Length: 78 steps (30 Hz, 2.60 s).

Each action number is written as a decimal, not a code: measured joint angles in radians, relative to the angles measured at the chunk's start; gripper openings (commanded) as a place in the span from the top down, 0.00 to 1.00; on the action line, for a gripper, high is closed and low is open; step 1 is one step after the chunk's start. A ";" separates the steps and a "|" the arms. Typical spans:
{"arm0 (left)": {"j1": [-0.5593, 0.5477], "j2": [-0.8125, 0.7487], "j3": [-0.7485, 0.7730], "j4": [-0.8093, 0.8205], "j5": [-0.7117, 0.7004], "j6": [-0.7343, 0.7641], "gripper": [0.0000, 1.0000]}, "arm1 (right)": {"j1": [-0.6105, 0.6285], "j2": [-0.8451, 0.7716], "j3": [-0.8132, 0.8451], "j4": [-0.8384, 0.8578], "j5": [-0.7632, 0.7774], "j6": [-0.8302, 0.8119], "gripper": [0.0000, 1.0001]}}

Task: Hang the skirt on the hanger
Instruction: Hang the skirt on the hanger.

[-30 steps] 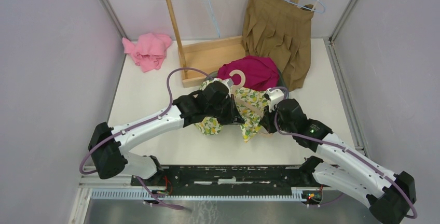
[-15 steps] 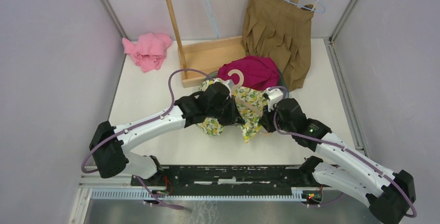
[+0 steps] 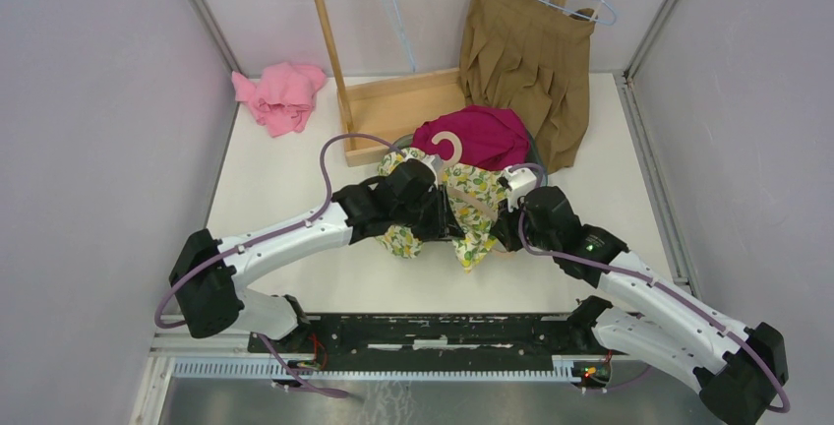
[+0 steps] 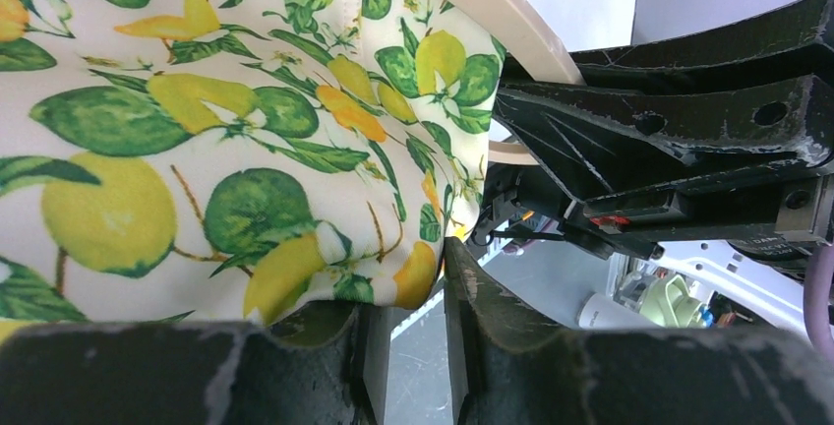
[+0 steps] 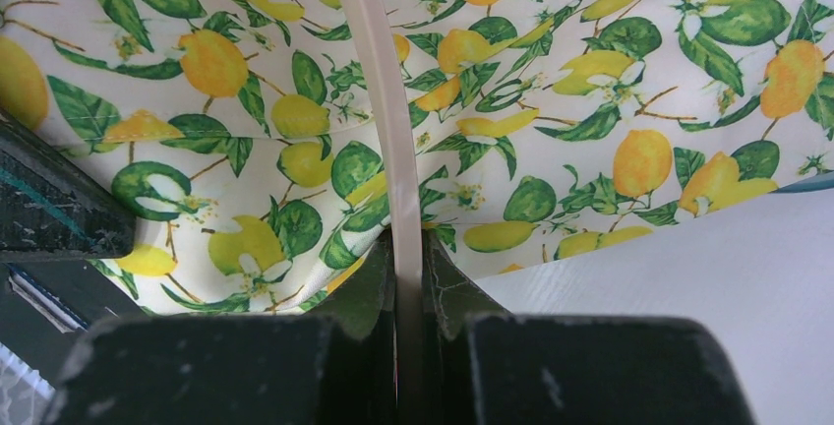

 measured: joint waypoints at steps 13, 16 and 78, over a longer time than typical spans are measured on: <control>0.000 -0.002 -0.008 0.014 0.023 0.000 0.60 | 0.000 -0.002 0.000 0.000 0.000 0.000 0.99; 0.000 -0.002 -0.009 0.016 0.035 0.001 0.55 | 0.000 -0.002 0.000 0.000 0.000 0.000 0.99; 0.035 -0.211 -0.106 -0.029 -0.090 0.082 0.01 | 0.000 0.018 -0.022 0.076 -0.055 0.042 0.99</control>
